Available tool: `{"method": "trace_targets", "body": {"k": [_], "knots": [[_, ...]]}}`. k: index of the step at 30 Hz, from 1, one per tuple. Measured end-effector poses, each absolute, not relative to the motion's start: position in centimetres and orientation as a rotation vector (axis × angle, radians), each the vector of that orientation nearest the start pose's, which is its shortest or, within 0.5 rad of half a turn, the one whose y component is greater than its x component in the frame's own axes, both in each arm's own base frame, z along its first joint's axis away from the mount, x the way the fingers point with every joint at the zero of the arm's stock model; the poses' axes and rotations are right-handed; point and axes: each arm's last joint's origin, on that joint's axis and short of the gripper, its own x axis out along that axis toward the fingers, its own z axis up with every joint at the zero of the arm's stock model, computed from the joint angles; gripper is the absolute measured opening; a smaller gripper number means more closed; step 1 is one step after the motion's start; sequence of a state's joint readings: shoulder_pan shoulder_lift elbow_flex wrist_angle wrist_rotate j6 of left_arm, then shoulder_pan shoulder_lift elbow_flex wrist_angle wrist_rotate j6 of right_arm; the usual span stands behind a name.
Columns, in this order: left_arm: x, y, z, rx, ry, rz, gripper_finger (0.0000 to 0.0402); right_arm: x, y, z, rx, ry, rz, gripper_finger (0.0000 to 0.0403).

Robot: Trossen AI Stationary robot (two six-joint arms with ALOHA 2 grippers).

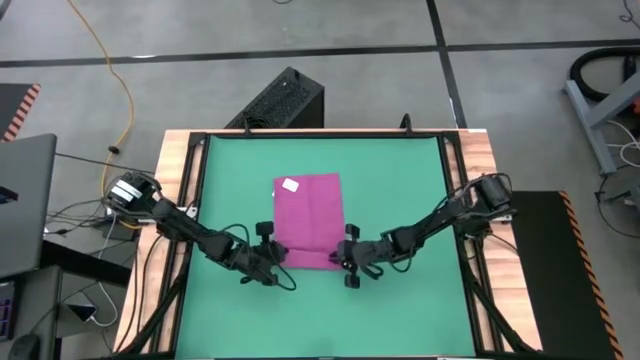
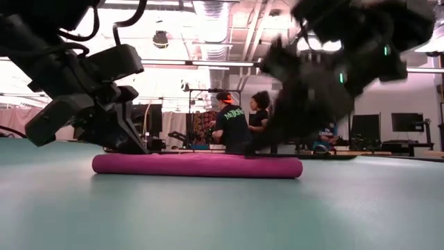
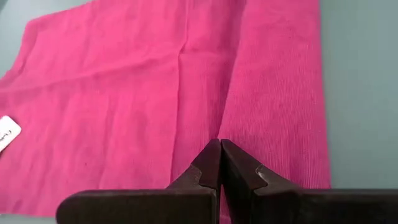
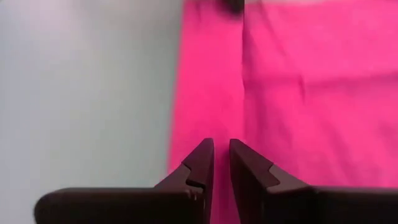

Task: Roll towel
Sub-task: Roll the violet towel

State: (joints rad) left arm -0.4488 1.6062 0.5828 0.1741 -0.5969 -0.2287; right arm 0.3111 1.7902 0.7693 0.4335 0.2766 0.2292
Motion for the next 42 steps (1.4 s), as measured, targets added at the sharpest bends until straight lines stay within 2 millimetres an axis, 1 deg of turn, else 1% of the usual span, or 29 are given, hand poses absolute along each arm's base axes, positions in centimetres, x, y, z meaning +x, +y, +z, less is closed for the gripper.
{"method": "trace_targets", "body": {"k": [2, 4, 6, 9, 12, 15, 18, 21, 28, 35, 42], "knots": [[24.9, -10.2, 12.0, 0.198, 0.715, 0.214, 0.0, 32.0, 9.4, 14.6, 0.039, 0.531, -0.029, 0.0072], [24.8, -10.3, 12.0, 0.197, 0.715, 0.213, 0.0, 31.8, 9.1, 15.6, 0.004, 0.51, -0.061, 0.0072], [24.8, -10.3, 12.0, 0.198, 0.716, 0.212, 0.0, 31.6, 8.5, 16.3, -0.049, 0.5, -0.118, 0.0072], [24.8, -10.2, 11.9, 0.194, 0.722, 0.217, 0.0, 32.0, 6.9, 16.6, -0.108, 0.491, -0.178, 0.0072], [24.8, -10.2, 11.9, 0.184, 0.721, 0.22, 0.0, 32.5, 5.1, 15.6, -0.113, 0.526, -0.211, 0.0072], [24.7, -10.2, 11.9, 0.18, 0.725, 0.222, 0.0, 32.9, 3.5, 14.0, -0.109, 0.588, -0.233, 0.0072], [24.6, -10.2, 11.8, 0.183, 0.742, 0.226, 0.0, 33.1, 2.3, 12.6, -0.11, 0.644, -0.262, 0.0072], [24.5, -10.1, 11.7, 0.176, 0.761, 0.219, 0.0, 33.1, 1.7, 11.4, -0.096, 0.689, -0.267, 0.0072], [24.2, -10.2, 11.4, 0.15, 0.798, 0.223, 0.0, 33.0, 1.8, 10.8, -0.052, 0.727, -0.268, 0.0072], [23.6, -10.7, 11.3, 0.13, 0.819, 0.234, 0.0, 32.7, 2.5, 10.8, -0.056, 0.75, -0.253, 0.0072], [23.3, -11.1, 11.3, 0.111, 0.825, 0.239, 0.0, 32.7, 2.5, 10.7, -0.049, 0.761, -0.255, 0.0072]]}}
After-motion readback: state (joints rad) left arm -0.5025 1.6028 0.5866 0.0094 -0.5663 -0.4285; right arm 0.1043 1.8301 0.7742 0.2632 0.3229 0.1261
